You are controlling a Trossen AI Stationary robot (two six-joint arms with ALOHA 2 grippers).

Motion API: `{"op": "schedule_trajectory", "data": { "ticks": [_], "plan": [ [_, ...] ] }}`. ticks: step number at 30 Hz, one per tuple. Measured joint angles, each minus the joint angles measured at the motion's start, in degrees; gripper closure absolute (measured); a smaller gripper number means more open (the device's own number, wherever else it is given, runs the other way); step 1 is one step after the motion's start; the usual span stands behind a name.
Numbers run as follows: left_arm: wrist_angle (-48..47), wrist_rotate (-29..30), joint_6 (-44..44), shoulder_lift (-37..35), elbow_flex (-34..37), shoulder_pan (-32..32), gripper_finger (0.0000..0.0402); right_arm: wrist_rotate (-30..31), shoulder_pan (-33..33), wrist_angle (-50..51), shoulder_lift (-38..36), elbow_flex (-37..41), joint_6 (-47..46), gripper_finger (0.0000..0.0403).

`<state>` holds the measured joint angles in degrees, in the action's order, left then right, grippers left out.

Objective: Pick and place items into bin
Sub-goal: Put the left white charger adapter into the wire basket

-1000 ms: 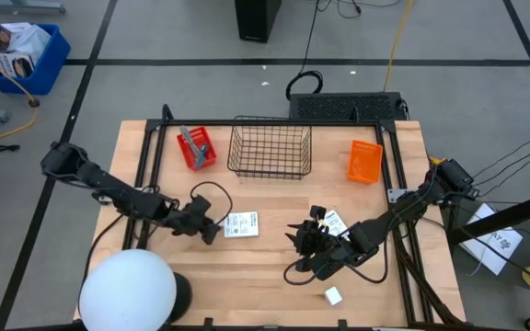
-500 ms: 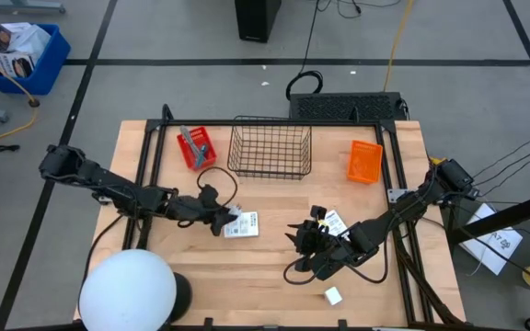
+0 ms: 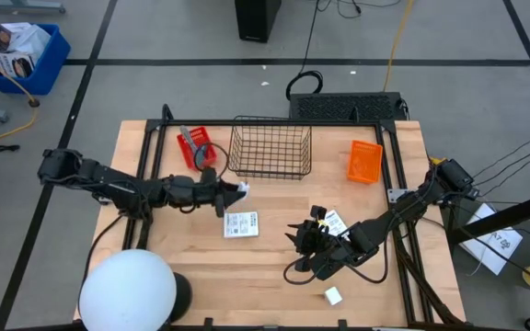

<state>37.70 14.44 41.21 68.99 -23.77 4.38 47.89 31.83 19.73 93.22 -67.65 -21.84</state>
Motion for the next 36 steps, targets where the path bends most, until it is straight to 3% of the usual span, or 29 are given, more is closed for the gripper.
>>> {"op": "schedule_trajectory", "data": {
  "ticks": [8,23,27,36],
  "plan": [
    [1.0,-1.7,-2.1,0.0,-2.3,-7.3,0.0230,0.0,-0.3,-1.9,0.0,3.1,0.0,0.0303],
    [-31.5,-2.5,-13.1,1.6,-26.0,-17.0,0.0229,0.0,-0.8,-2.6,0.0,3.3,0.1,0.0303],
    [-38.6,-3.0,-14.8,5.6,-34.0,-19.5,0.0229,0.0,-0.7,-2.7,0.0,3.3,0.2,0.0303],
    [-53.3,-13.6,-17.2,21.2,-55.4,-24.3,0.0229,0.0,-0.7,-2.8,0.0,3.3,0.5,0.0303]
  ]
}}
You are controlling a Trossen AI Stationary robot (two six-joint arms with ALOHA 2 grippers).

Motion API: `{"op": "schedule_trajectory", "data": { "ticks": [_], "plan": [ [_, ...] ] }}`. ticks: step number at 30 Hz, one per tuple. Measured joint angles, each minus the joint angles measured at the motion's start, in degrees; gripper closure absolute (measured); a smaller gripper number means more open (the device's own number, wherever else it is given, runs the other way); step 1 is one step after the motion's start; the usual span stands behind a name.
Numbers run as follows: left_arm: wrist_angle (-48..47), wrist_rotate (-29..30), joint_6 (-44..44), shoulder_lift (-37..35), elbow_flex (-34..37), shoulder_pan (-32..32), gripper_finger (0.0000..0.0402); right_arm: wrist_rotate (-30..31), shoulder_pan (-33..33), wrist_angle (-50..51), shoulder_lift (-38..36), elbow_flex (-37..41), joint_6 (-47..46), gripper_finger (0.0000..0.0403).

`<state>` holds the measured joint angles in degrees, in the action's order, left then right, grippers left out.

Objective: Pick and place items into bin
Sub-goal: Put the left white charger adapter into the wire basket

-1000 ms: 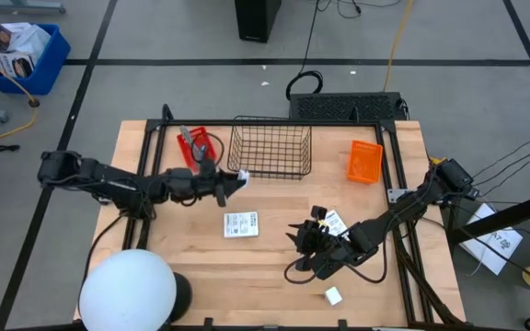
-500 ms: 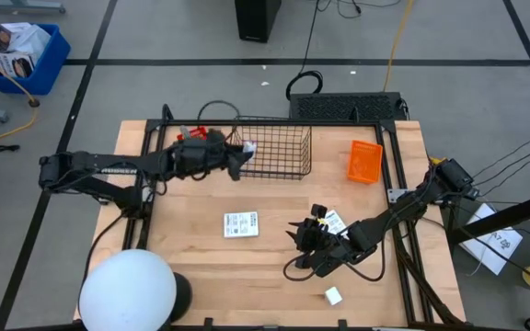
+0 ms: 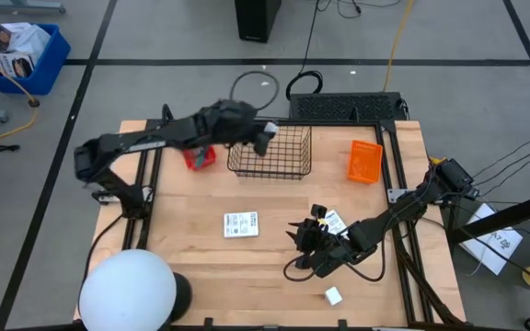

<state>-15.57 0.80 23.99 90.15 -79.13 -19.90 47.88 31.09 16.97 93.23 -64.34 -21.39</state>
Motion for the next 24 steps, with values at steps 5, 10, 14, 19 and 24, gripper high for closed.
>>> {"op": "schedule_trajectory", "data": {
  "ticks": [5,10,14,19,24],
  "plan": [
    [-10.2,-5.0,-0.9,8.6,-12.4,-2.2,0.0229,0.0,0.0,0.0,0.0,0.0,0.0,0.0303],
    [-19.4,-5.9,-1.9,15.2,-21.3,-4.0,0.0229,-0.2,0.1,0.0,0.0,0.0,-0.3,0.0303],
    [-24.3,-9.4,-1.8,19.0,-25.2,-5.2,0.0229,-0.2,0.1,0.0,0.0,0.0,-0.3,0.0303],
    [-27.7,-9.4,-1.9,21.9,-25.7,-5.6,0.0229,-0.2,0.1,0.0,0.0,0.0,-0.3,0.0303],
    [-30.4,-9.0,-1.8,24.8,-25.8,-5.6,0.0229,-0.2,0.1,0.0,-0.2,0.0,-0.2,0.0303]
  ]
}}
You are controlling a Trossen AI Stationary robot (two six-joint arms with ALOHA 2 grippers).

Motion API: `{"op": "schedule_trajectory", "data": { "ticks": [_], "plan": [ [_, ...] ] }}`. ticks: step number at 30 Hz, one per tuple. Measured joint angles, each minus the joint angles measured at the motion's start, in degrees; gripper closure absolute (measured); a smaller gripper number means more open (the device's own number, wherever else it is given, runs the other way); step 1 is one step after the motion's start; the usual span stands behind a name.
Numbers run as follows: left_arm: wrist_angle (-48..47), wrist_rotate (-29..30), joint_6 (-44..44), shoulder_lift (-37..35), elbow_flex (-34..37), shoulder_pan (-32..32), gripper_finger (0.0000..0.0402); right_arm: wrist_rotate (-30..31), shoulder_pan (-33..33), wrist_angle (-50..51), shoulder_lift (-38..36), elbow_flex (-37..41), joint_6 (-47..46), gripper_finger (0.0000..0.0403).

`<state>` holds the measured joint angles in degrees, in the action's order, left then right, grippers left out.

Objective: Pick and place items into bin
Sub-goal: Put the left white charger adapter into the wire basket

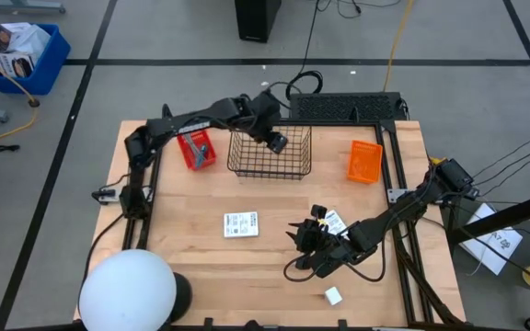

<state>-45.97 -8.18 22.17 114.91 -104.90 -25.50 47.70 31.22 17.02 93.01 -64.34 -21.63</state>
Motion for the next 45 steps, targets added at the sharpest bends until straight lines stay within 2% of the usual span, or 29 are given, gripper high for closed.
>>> {"op": "schedule_trajectory", "data": {
  "ticks": [11,24,34,45],
  "plan": [
    [-3.5,-1.6,0.1,4.1,0.0,-1.0,0.0229,0.0,1.0,0.0,-3.8,0.0,-0.7,0.0303],
    [-4.0,-0.8,0.3,8.2,0.0,-1.9,0.0229,0.0,1.4,-0.3,-3.8,0.0,-1.1,0.0303],
    [-4.0,-3.2,-1.0,12.4,0.0,-1.9,0.0229,0.0,1.6,-0.8,-3.8,0.0,-0.8,0.0303],
    [-3.9,-4.9,-2.6,13.0,0.0,-1.9,0.0229,0.0,1.9,-1.1,-3.8,0.0,-0.3,0.0303]
  ]
}}
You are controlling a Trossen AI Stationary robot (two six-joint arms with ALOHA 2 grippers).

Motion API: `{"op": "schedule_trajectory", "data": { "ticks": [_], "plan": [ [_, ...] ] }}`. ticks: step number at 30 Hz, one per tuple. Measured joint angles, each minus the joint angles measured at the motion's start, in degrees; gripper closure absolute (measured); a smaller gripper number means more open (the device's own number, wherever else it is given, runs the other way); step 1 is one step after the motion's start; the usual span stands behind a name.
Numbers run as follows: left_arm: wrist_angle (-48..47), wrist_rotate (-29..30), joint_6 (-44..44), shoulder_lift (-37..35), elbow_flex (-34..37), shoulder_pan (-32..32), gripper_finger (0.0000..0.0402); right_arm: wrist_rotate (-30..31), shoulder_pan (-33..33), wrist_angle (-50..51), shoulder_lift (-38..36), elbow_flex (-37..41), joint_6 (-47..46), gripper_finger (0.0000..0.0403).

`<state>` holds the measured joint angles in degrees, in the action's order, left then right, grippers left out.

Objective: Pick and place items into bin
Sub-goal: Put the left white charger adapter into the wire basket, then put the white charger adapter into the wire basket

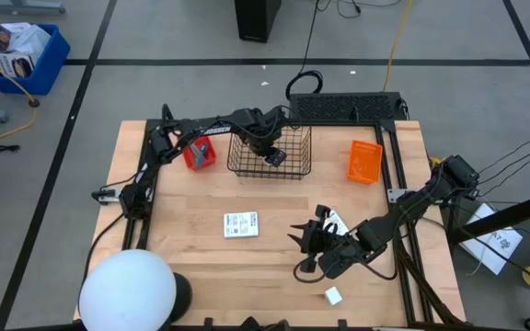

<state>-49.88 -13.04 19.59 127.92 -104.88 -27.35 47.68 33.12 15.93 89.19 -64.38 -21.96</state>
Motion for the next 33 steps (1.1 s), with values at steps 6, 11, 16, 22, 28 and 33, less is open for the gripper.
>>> {"op": "schedule_trajectory", "data": {
  "ticks": [6,11,16,22,28,33],
  "plan": [
    [0.0,0.8,0.0,0.0,0.0,0.1,0.0229,0.0,0.0,-1.1,0.0,0.0,0.3,0.0303],
    [-0.6,0.0,0.0,0.0,0.0,0.1,0.0229,-1.0,0.1,-1.1,0.0,0.0,0.2,0.0303],
    [-1.9,0.2,-0.3,0.0,0.0,0.1,0.0220,-1.5,0.3,-1.1,0.0,0.0,0.2,0.0303],
    [-1.9,1.0,-0.6,0.0,0.0,0.1,0.0166,-1.5,0.4,-1.1,0.0,0.0,0.2,0.0303],
    [-2.4,0.9,-0.6,-0.1,0.0,0.2,0.0118,-1.5,0.4,-1.1,0.0,0.0,0.2,0.0303],
    [-4.4,0.0,-2.7,-1.4,0.0,0.0,0.0112,-1.5,0.5,-1.0,0.0,0.0,0.3,0.0303]
  ]
}}
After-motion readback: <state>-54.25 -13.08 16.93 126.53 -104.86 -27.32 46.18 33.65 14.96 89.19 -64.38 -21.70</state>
